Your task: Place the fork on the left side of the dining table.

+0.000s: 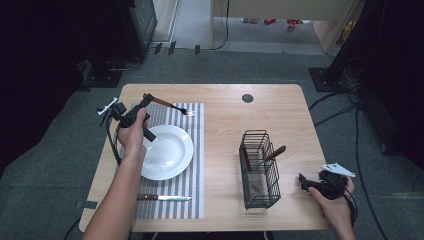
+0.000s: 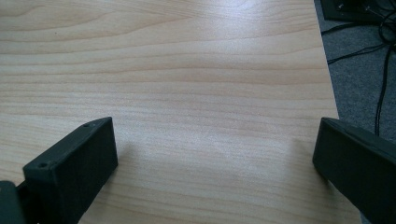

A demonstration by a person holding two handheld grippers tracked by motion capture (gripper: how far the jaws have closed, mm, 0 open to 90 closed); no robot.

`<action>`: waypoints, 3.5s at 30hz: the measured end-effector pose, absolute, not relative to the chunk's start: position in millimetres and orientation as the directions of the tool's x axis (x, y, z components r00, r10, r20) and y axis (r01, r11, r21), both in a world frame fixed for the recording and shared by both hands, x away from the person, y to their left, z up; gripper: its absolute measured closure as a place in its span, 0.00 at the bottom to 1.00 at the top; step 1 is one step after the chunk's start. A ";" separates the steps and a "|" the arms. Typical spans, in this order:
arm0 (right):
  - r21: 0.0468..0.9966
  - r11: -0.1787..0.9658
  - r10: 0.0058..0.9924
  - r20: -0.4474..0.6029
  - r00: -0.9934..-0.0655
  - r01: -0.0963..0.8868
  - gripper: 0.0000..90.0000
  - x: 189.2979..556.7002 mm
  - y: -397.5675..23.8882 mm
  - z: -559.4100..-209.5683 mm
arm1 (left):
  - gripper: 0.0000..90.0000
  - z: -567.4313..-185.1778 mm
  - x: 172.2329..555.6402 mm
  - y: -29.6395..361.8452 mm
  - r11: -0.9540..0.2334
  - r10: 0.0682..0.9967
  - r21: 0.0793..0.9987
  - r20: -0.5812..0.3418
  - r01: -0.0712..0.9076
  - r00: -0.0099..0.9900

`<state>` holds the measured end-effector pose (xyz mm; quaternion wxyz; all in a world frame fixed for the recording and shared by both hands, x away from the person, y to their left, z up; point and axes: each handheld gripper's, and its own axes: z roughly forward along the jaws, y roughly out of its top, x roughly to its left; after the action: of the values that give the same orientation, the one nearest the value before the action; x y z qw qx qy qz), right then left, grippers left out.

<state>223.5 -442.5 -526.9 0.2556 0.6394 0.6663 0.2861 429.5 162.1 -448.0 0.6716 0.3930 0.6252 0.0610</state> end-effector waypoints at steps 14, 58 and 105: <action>0.708 0.018 0.998 0.025 -0.051 0.706 0.00 223.5 -442.5 -526.9 | 0.91 -489.2 447.7 167.8 0.756 0.541 0.519 -0.839 0.399 0.066; 0.708 0.018 0.998 0.025 -0.052 0.706 0.00 223.5 -442.6 -526.9 | 0.27 -492.0 488.9 163.6 0.365 0.890 0.623 -0.452 0.692 -0.063; 0.708 0.018 0.998 0.025 -0.051 0.706 0.00 223.5 -442.5 -526.9 | 0.15 -419.7 324.4 193.8 0.074 0.944 0.828 -0.238 0.556 0.228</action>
<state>223.5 -442.5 -526.9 0.2556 0.6395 0.6662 0.2860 324.4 193.8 -419.7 0.4455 0.6447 0.5819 0.2176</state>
